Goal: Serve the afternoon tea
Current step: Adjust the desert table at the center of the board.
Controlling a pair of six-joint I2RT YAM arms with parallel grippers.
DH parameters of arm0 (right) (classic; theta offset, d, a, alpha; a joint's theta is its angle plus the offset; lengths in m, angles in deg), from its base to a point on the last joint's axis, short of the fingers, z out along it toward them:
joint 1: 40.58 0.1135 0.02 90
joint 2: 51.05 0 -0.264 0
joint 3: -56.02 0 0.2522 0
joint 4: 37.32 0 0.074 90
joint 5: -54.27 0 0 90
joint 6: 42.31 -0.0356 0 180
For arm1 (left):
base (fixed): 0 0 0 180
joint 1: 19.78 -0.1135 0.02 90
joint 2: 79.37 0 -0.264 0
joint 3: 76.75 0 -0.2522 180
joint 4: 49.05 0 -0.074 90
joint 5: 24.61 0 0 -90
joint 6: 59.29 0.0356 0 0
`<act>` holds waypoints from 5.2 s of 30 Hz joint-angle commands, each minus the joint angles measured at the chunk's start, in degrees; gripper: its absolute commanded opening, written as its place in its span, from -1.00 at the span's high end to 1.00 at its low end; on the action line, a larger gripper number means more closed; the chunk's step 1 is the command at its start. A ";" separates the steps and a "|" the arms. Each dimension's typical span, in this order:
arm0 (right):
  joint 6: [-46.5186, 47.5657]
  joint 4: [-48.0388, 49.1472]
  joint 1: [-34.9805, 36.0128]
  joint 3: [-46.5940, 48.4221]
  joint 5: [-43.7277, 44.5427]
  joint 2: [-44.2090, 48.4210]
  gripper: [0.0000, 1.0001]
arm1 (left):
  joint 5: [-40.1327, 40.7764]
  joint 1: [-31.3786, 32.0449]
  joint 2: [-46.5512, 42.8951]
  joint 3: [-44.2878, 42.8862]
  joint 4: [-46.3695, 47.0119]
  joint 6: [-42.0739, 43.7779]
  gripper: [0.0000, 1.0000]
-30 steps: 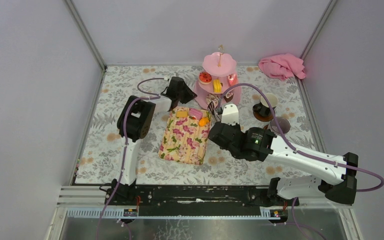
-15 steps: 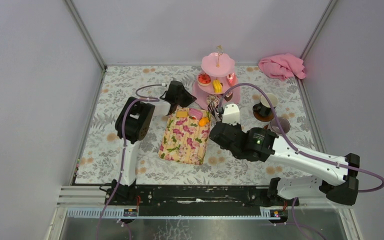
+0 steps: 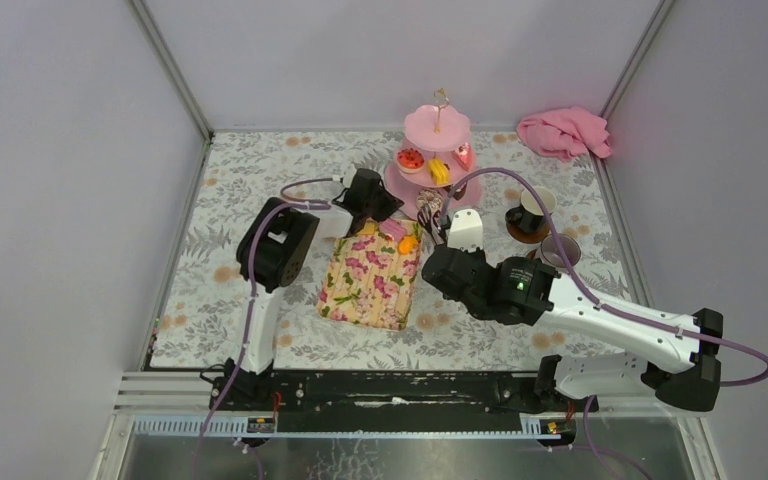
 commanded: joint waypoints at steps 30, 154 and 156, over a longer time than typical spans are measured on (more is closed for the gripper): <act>1.04 4.27 0.60 1.17 2.36 -1.11 0.34 | 0.80 -4.79 -1.49 -3.47 -3.71 14.67 0.24; 1.71 6.46 0.56 -0.41 -0.01 -5.24 0.38 | -3.95 -3.66 1.84 -9.48 0.74 21.94 -0.01; 1.74 6.31 0.58 -0.15 0.09 -5.20 0.38 | -4.01 -3.61 2.73 -10.74 0.11 22.53 -0.01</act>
